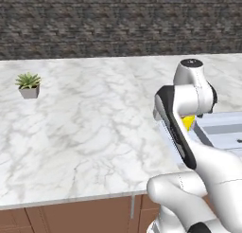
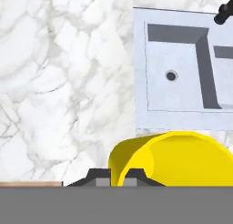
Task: Pick the cup and bowl from the counter and place them on the counter next to the sink.
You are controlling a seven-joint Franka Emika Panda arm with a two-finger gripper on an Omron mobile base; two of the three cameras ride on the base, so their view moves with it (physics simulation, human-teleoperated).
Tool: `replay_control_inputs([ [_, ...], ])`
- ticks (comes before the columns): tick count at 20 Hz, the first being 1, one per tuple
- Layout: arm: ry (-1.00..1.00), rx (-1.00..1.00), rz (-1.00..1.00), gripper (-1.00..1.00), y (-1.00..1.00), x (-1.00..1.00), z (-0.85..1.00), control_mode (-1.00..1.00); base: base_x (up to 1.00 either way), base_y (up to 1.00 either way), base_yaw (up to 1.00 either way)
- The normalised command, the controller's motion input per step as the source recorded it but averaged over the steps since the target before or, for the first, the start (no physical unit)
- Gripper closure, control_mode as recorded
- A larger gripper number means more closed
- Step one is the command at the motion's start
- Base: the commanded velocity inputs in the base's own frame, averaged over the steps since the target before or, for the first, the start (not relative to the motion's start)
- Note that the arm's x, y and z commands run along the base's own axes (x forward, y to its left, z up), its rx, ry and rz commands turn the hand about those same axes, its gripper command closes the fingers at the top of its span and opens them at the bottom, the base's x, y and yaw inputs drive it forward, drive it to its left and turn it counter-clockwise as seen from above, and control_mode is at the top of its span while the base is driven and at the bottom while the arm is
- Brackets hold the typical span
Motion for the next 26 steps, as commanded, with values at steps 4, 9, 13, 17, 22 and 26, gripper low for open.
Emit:
replay_control_inputs([
  [4,0.14,0.00,0.00,1.00,0.23,0.53,-0.21,-1.00,0.00,0.00,0.00],
  [9,0.10,0.00,0.00,1.00,0.04,0.39,-0.22,-1.00,0.00,0.00,0.00],
  [13,0.03,0.00,0.00,1.00,-0.01,0.20,-0.50,-1.00,0.00,0.00,0.00],
  [17,0.00,0.00,0.00,1.00,-0.01,0.00,-0.53,-1.00,0.00,0.00,0.00],
  [22,0.00,0.00,0.00,1.00,0.00,0.00,-0.50,-1.00,0.00,0.00,0.00],
  [26,0.00,0.00,0.00,1.00,0.00,0.23,-0.38,-1.00,0.00,0.00,0.00],
])
